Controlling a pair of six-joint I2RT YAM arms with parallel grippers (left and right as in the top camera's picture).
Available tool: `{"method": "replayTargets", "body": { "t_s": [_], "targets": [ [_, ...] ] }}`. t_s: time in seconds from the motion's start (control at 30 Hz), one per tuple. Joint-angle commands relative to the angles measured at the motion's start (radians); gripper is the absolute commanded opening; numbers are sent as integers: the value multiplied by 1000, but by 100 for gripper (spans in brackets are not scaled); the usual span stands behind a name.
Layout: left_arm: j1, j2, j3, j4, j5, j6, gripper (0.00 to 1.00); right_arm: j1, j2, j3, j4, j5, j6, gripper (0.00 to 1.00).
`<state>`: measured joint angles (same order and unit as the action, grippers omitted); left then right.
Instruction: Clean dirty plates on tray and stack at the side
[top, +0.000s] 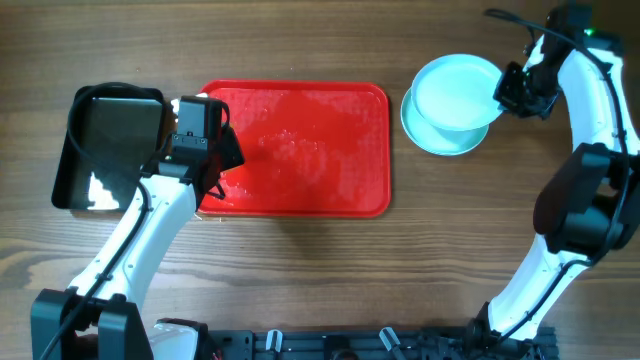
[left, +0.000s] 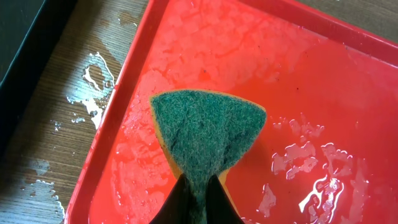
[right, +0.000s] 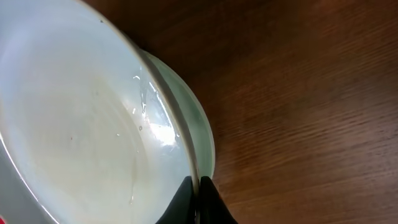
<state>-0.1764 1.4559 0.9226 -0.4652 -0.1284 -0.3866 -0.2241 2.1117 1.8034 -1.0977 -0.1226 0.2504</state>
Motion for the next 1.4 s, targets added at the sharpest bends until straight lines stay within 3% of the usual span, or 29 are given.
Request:
{"method": "replayTargets", "body": {
  "t_s": [0.0,0.03,0.07,0.1,0.13,0.17,0.27,0.33,0.47,0.63,0.73,0.83,0.9,0.97,1.03,1.17,1.23,1.33,1.37],
  "targets": [
    [3,5,-7,4,9,13,4,2,-23,-112,83,9,15,4],
    [3,5,-7,4,9,13,4,2,-23,-143,108,-4,11,4],
    [3,5,-7,5,9,13,4,2,-23,-163,126,-27,11,22],
    [3,5,-7,7,9,13,4,2,-23,-168,132,-48,11,47],
    [3,5,-7,8,9,13,4,2,-23,-168,138,-72,11,79],
    [3,5,-7,8,9,13,4,2,-23,-167,141,-144,9,99],
    [3,5,-7,16,8,13,4,9,-24,-167,133,-467,-81,100],
    [24,5,-7,60,0,16,4,56,-27,-167,108,-558,-96,100],
    [199,5,-7,144,1,16,4,232,-29,-167,80,-551,-119,100],
    [452,57,-7,248,25,16,4,502,-28,-167,201,-501,-27,100],
    [523,141,-7,306,42,49,4,640,-28,-167,239,-432,41,100],
    [567,224,-7,329,42,95,10,746,-28,-167,260,-335,71,100],
    [591,237,-7,331,42,95,20,792,-28,-167,268,-290,76,100],
    [600,229,-6,334,43,95,63,812,-29,-166,274,-288,80,100],
    [600,197,-6,335,125,94,73,813,-40,-165,256,-288,94,100],
    [599,33,-6,307,304,86,77,812,-187,-165,196,-223,91,100],
    [599,-74,-6,250,402,27,80,812,-294,-165,133,-150,91,100],
    [599,-215,-6,90,682,-84,100,812,-454,-165,-45,-63,93,100],
    [599,-235,-6,35,739,-102,100,812,-486,-166,-97,-47,93,100]
  ]
}}
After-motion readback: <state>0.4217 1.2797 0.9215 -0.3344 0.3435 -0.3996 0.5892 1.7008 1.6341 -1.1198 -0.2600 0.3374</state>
